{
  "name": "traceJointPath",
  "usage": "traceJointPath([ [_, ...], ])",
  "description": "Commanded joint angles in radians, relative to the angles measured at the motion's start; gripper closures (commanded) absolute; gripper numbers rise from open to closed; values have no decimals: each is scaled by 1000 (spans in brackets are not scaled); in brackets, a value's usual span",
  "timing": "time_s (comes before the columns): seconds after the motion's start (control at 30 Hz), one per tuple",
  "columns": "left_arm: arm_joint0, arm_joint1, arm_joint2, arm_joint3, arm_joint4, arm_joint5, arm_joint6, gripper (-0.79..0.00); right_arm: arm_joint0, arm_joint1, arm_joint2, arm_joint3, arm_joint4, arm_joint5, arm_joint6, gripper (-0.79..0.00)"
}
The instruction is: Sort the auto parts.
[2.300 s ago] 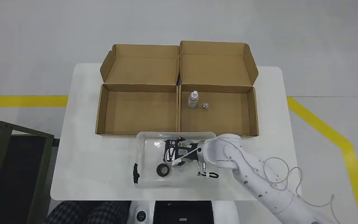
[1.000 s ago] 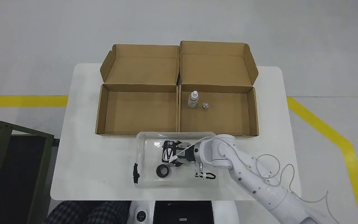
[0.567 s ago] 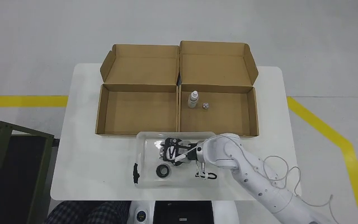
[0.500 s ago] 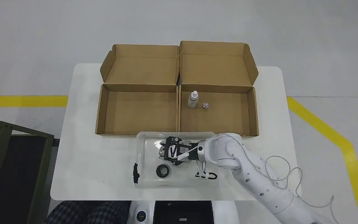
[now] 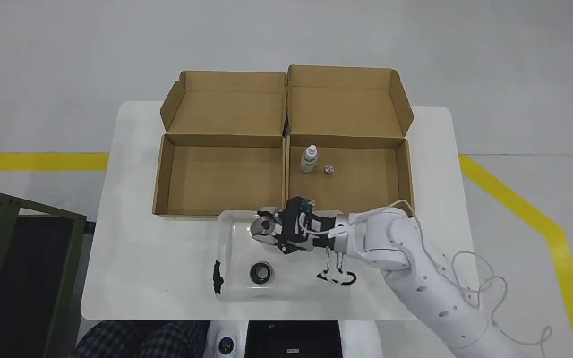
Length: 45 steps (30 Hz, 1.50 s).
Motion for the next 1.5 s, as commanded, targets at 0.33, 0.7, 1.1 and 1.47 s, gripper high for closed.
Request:
traceJointPath([
  [0.33,0,0,0,0,0,0,0,-785,-101,34,192,-42,207,-13,-66,0],
  [0.7,0,0,0,0,0,0,0,-785,-199,60,336,-95,305,-36,-79,0],
  [1.1,0,0,0,0,0,0,0,-785,-218,67,360,-99,358,-50,-95,0],
  [1.47,0,0,0,0,0,0,0,-785,-203,67,338,-79,355,-38,-88,0],
])
